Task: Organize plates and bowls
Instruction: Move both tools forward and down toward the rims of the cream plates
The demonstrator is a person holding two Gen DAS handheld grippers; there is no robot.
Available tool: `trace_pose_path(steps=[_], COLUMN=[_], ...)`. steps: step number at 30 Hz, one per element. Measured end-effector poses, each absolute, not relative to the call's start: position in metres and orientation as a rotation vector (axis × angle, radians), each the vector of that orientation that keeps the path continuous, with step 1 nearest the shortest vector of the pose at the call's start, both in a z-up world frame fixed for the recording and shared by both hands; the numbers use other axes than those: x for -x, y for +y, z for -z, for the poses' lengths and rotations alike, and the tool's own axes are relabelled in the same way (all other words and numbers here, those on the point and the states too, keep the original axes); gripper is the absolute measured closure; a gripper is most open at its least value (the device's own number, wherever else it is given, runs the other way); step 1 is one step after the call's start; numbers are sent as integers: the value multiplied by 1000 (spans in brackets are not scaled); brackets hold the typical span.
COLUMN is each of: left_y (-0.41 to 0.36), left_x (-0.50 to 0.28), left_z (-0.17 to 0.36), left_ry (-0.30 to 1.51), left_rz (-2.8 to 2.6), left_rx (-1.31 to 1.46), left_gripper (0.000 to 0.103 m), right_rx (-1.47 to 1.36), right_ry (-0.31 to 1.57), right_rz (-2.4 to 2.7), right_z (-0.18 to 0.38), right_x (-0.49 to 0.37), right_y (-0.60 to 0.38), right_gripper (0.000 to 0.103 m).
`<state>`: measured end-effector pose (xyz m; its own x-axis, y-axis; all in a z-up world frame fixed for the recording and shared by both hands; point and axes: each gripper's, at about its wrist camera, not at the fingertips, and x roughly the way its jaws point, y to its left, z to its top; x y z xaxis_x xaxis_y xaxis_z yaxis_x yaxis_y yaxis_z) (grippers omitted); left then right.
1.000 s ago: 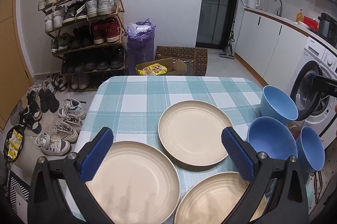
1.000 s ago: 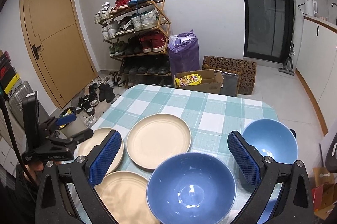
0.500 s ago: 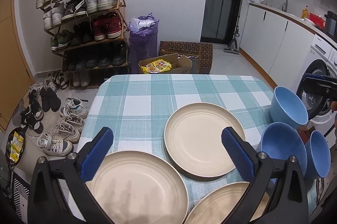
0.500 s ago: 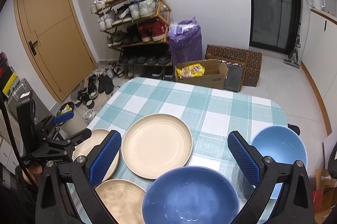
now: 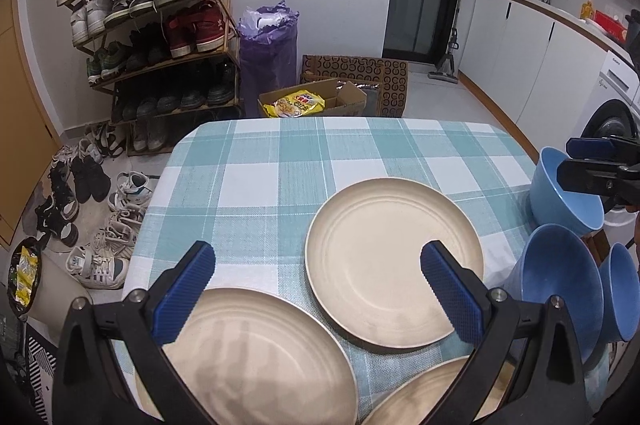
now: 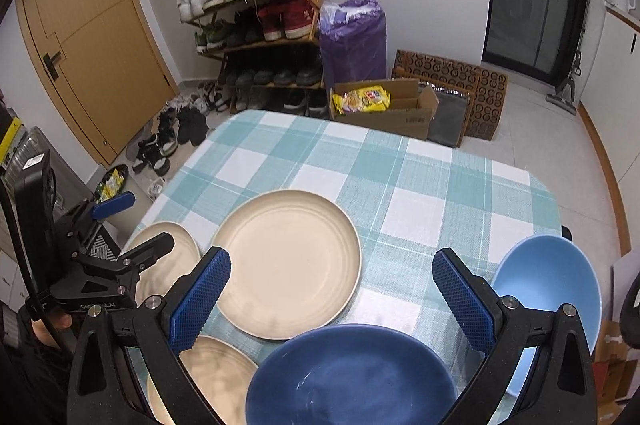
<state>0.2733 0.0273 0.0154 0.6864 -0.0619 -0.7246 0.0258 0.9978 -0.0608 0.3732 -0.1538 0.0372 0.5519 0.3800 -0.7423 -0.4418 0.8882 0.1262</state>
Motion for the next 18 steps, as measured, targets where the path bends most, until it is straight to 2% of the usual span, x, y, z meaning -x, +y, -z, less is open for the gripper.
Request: trace_pose_path(steps=[18], left_y=[33], left_x=[-299], left_z=[21], left_ry=[907], left_rz=[33], left_rx=[41], left_gripper=[0], right_rx=[159], right_ry=[1036], right_rz=[-476], right_z=[17], right_x=[-419], right_y=[-127], right_gripper=[0])
